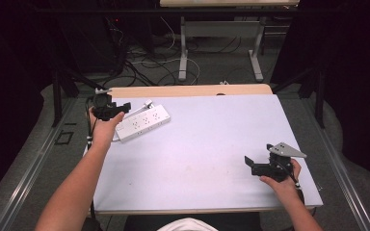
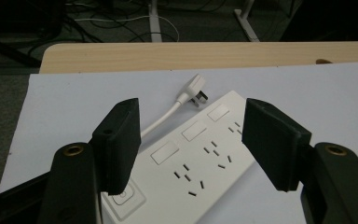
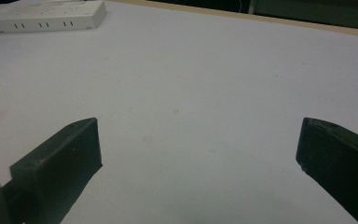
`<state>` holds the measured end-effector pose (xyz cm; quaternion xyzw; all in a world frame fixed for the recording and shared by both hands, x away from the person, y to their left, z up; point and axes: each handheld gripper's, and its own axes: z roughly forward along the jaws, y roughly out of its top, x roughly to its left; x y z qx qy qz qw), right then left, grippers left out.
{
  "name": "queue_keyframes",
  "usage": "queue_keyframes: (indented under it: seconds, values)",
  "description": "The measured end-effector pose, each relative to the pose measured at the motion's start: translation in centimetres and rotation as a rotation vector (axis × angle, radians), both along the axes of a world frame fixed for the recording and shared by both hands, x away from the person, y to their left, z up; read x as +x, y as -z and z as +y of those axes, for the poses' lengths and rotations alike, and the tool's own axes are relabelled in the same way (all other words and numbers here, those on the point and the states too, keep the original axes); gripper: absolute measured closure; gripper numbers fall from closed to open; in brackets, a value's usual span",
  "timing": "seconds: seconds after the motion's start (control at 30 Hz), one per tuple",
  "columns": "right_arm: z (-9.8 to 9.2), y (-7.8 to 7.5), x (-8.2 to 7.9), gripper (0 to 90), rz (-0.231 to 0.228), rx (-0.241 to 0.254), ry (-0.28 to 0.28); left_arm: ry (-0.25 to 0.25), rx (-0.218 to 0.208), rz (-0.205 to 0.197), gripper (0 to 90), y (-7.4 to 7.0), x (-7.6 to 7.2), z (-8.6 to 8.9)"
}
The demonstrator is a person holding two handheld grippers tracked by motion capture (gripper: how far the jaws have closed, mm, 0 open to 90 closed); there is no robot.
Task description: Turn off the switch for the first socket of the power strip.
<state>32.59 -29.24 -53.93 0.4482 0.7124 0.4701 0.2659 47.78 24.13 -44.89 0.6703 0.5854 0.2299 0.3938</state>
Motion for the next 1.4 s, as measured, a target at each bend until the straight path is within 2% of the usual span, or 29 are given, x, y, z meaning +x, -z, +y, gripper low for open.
queue_keyframes:
  seconds: [0.2, 0.23, 0.27, 0.43, 0.57, 0.67, 0.83, 0.87, 1.07, 1.1, 1.13, 1.23, 1.3, 1.33, 1.37, 1.4]
  values:
    - [0.0, 0.0, 0.0, 0.0, 0.0, -0.002, -0.002, -0.021, -0.002, -0.014, 38.8, 0.2, 0.6, 0.0]
    - [0.0, 0.0, 0.0, 0.0, 0.0, -0.002, -0.002, -0.019, 0.001, -0.004, 38.8, 0.1, 0.6, 0.1]
    - [0.0, 0.0, 0.1, 0.0, 0.0, -0.001, -0.003, -0.028, -0.008, -0.018, 40.2, 0.3, 0.8, 0.0]
    - [0.0, 0.0, 0.1, 0.0, -0.002, -0.001, -0.003, -0.034, -0.011, 0.007, 43.2, 0.4, 1.2, 0.2]
    - [0.0, 0.1, 0.1, 0.0, -0.001, 0.0, -0.003, -0.042, -0.048, 0.009, 44.0, 0.9, 1.6, 0.2]
    - [0.0, 0.1, 0.1, 0.0, 0.003, -0.005, -0.002, -0.053, -0.041, 0.018, 44.7, 1.2, 1.9, 0.3]
    - [0.1, 0.1, 0.0, 0.0, 0.011, -0.005, -0.002, -0.055, -0.05, 0.048, 48.1, 1.5, 2.3, 0.6]
    - [0.1, 0.1, 0.1, 0.0, 0.011, -0.005, -0.002, -0.064, -0.054, 0.044, 49.2, 1.7, 2.4, 0.6]
    - [0.1, 0.1, 0.1, 0.0, 0.006, -0.006, -0.005, -0.069, -0.075, 0.101, 51.7, 2.3, 2.9, 1.1]
    - [0.0, 0.1, 0.1, 0.0, 0.009, -0.01, -0.004, -0.082, -0.078, 0.096, 51.7, 2.5, 3.0, 1.1]
    - [0.1, 0.1, 0.1, 0.0, 0.005, -0.006, -0.003, -0.074, -0.071, 0.116, 53.1, 2.5, 3.1, 1.2]
    - [0.1, 0.2, 0.2, 0.0, 0.0, -0.001, -0.002, -0.081, -0.066, 0.123, 55.1, 2.8, 3.3, 1.4]
    - [0.1, 0.1, 0.1, 0.0, 0.017, -0.001, 0.0, -0.091, -0.078, 0.142, 58.6, 2.9, 3.4, 1.4]
    - [0.1, 0.1, 0.1, 0.0, 0.017, -0.001, 0.0, -0.095, -0.079, 0.138, 58.6, 3.0, 3.4, 1.4]
    - [0.1, 0.1, 0.1, 0.0, 0.019, -0.002, 0.0, -0.084, -0.071, 0.149, 59.8, 3.1, 3.5, 1.6]
    - [0.2, 0.2, 0.2, 0.0, 0.013, 0.004, -0.004, -0.086, -0.089, 0.156, 62.6, 3.1, 3.5, 1.5]
